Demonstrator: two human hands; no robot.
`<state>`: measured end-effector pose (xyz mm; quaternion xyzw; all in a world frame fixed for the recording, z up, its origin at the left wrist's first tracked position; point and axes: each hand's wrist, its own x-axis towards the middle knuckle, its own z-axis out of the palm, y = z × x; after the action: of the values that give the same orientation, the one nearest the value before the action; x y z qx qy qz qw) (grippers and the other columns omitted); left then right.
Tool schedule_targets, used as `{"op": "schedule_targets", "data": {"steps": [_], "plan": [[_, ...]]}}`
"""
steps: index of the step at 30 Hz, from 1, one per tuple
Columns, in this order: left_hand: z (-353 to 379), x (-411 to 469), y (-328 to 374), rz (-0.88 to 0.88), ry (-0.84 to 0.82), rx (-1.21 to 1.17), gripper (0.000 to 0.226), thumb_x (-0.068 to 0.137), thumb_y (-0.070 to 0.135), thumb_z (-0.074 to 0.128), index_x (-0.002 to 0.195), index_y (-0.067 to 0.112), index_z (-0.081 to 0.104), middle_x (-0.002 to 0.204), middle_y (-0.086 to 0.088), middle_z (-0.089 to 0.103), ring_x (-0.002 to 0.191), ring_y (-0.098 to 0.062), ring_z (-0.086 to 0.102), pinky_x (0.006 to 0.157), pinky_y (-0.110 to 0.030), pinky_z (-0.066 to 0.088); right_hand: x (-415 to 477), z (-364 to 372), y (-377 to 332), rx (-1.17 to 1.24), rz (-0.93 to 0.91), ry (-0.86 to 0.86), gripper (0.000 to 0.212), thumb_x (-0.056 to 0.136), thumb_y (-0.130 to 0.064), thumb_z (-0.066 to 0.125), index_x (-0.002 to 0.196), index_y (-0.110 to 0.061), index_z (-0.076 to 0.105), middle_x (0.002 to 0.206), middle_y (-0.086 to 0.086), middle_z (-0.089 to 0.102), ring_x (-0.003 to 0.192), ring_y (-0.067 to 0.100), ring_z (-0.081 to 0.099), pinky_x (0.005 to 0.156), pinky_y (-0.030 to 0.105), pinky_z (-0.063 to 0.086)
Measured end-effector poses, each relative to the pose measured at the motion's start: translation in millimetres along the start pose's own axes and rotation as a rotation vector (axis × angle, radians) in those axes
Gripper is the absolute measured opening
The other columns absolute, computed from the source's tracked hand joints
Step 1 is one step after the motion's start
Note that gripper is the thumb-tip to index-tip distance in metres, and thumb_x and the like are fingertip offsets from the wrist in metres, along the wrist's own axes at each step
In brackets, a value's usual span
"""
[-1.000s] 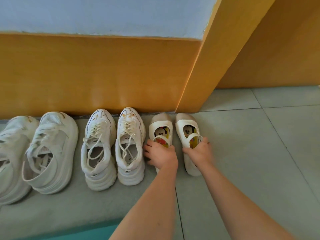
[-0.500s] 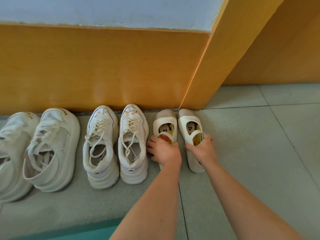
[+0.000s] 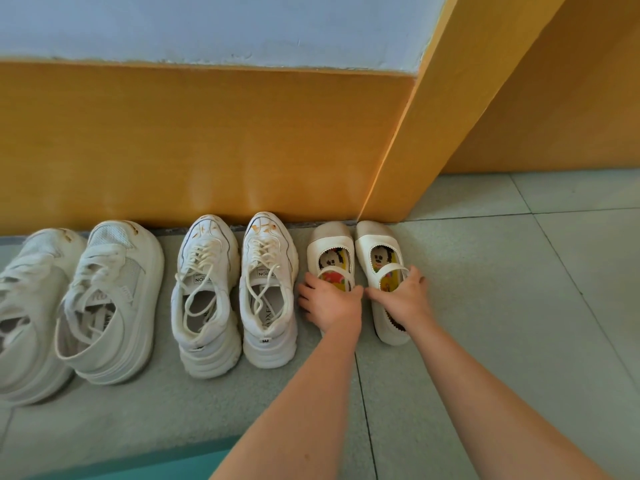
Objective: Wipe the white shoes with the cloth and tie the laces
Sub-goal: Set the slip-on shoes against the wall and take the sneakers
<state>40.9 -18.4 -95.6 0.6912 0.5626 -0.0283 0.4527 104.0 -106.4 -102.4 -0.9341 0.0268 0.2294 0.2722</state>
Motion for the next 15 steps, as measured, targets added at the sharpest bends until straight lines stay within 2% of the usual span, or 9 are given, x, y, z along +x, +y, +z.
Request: {"op": "schedule_targets", "data": {"steps": [2, 5, 7, 10, 13, 15], "plan": [[-5, -6, 1, 0.009, -0.027, -0.028, 0.105, 0.069, 0.042, 0.077, 0.144, 0.007, 0.013, 0.144, -0.015, 0.023, 0.134, -0.032, 0.025, 0.107, -0.043, 0.029, -4, -4, 0, 0.032, -0.018, -0.006, 0.110, 0.068, -0.037, 0.081, 0.149, -0.016, 0.010, 0.147, 0.012, 0.021, 0.131, 0.034, 0.036, 0.102, 0.046, 0.040], [-15, -21, 2, 0.037, -0.073, -0.047, 0.104, 0.073, 0.041, 0.074, 0.145, 0.006, 0.008, 0.147, -0.015, 0.019, 0.136, -0.032, 0.022, 0.109, -0.042, 0.028, -16, -12, 0, 0.081, -0.045, -0.025, 0.100, 0.073, -0.029, 0.078, 0.148, -0.014, 0.015, 0.144, 0.011, 0.022, 0.128, 0.031, 0.040, 0.098, 0.040, 0.041], [-27, -34, -2, 0.073, -0.079, -0.016, 0.094, 0.078, 0.037, 0.071, 0.145, 0.006, 0.012, 0.146, -0.016, 0.020, 0.135, -0.032, 0.022, 0.108, -0.039, 0.029, -29, -18, -3, 0.078, -0.071, 0.004, 0.088, 0.076, -0.026, 0.075, 0.146, -0.013, 0.023, 0.142, 0.010, 0.027, 0.124, 0.030, 0.044, 0.096, 0.039, 0.042], [-53, -49, -10, 0.128, -0.119, 0.004, 0.069, 0.086, 0.030, 0.063, 0.140, 0.006, 0.028, 0.141, -0.014, 0.028, 0.131, -0.029, 0.031, 0.104, -0.033, 0.033, -52, -28, -12, 0.044, -0.145, 0.076, 0.067, 0.081, -0.025, 0.069, 0.139, -0.015, 0.036, 0.136, 0.006, 0.036, 0.117, 0.028, 0.050, 0.095, 0.043, 0.047], [-93, -59, -11, 0.177, -0.212, 0.010, 0.046, 0.090, 0.027, 0.058, 0.129, 0.008, 0.045, 0.129, -0.010, 0.046, 0.113, -0.022, 0.049, 0.090, -0.029, 0.041, -78, -30, -35, 0.080, -0.241, 0.115, 0.054, 0.086, -0.023, 0.064, 0.135, -0.017, 0.043, 0.134, 0.004, 0.042, 0.116, 0.026, 0.052, 0.094, 0.042, 0.048], [-125, -59, -6, 0.208, -0.258, -0.027, 0.024, 0.092, 0.027, 0.054, 0.112, 0.013, 0.057, 0.110, -0.004, 0.058, 0.087, -0.012, 0.052, 0.073, -0.023, 0.041, -95, -25, -51, 0.087, -0.307, 0.120, 0.051, 0.088, -0.024, 0.062, 0.135, -0.017, 0.044, 0.137, 0.002, 0.043, 0.119, 0.024, 0.050, 0.093, 0.034, 0.045]]}}
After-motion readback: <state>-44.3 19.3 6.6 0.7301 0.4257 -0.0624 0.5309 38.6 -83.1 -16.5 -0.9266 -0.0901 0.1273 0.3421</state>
